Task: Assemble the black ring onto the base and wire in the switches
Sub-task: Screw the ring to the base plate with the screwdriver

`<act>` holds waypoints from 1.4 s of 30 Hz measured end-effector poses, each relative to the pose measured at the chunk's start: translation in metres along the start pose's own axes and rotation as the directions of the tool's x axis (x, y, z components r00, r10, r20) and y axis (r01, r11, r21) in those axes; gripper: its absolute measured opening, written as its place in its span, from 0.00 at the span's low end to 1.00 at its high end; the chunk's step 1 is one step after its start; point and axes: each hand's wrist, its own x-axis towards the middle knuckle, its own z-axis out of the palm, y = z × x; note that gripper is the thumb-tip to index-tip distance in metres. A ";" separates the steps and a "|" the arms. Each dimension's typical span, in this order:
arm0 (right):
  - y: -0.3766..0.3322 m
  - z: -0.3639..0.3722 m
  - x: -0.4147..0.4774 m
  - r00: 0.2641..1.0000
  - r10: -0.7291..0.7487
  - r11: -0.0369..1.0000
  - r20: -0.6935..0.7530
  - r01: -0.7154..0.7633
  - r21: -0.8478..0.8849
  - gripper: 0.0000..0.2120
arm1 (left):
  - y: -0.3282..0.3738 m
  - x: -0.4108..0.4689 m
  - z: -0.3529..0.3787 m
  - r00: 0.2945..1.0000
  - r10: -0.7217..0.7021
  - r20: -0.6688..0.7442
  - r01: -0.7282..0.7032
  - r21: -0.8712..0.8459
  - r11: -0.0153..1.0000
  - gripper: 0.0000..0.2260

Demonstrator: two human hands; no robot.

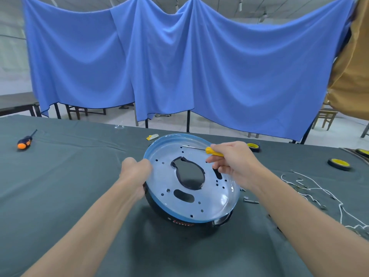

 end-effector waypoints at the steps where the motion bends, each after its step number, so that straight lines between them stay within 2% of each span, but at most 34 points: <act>1: 0.000 -0.001 -0.002 1.000 0.015 0.999 -0.009 -0.014 0.040 0.08 | 0.002 0.000 -0.001 1.000 0.018 -0.012 -0.018 -0.002 1.000 0.11; 4: 0.002 -0.001 -0.008 0.999 0.047 0.997 -0.014 -0.046 0.065 0.07 | 0.004 -0.004 -0.002 0.998 0.060 -0.022 -0.060 0.000 0.998 0.16; 7: 0.006 0.000 -0.014 1.000 0.016 0.999 -0.016 -0.016 0.034 0.07 | 0.005 -0.010 -0.003 0.997 0.069 -0.025 -0.069 -0.018 0.997 0.11; 9: 0.010 -0.001 -0.013 0.987 -0.088 0.995 -0.132 0.082 -0.054 0.06 | 0.005 -0.015 -0.006 0.998 0.060 -0.022 -0.060 -0.022 0.998 0.09; 12: 0.021 -0.004 -0.011 0.904 -0.245 0.946 -0.350 0.144 -0.290 0.06 | 0.006 -0.021 -0.014 0.999 0.050 -0.010 -0.050 -0.062 0.997 0.11; 17: 0.052 0.000 -0.013 0.903 -0.179 0.970 -0.391 0.097 -0.221 0.06 | 0.012 -0.031 -0.020 0.999 0.031 0.029 -0.027 -0.123 0.992 0.12; 23: 0.071 0.007 -0.012 0.903 -0.101 0.990 -0.419 0.049 -0.133 0.06 | 0.012 -0.035 -0.024 0.997 0.023 0.072 -0.020 -0.049 0.999 0.15; 28: 0.072 0.005 -0.013 0.886 -0.089 0.995 -0.455 0.058 -0.083 0.08 | 0.016 -0.033 -0.022 0.993 0.050 0.110 -0.052 0.018 0.998 0.12; 31: 0.073 0.003 -0.015 0.883 -0.056 0.998 -0.465 0.051 -0.023 0.07 | 0.013 -0.031 -0.023 0.993 0.049 0.108 -0.054 0.045 0.997 0.16; 39: 0.074 0.008 -0.015 0.886 -0.071 0.997 -0.458 0.066 -0.026 0.08 | 0.011 -0.033 -0.026 0.994 0.041 0.098 -0.046 0.049 0.998 0.13; 42: 0.070 0.007 -0.012 0.882 -0.084 0.996 -0.464 0.086 -0.015 0.08 | 0.010 -0.032 -0.024 0.996 0.045 0.073 -0.045 0.001 0.999 0.12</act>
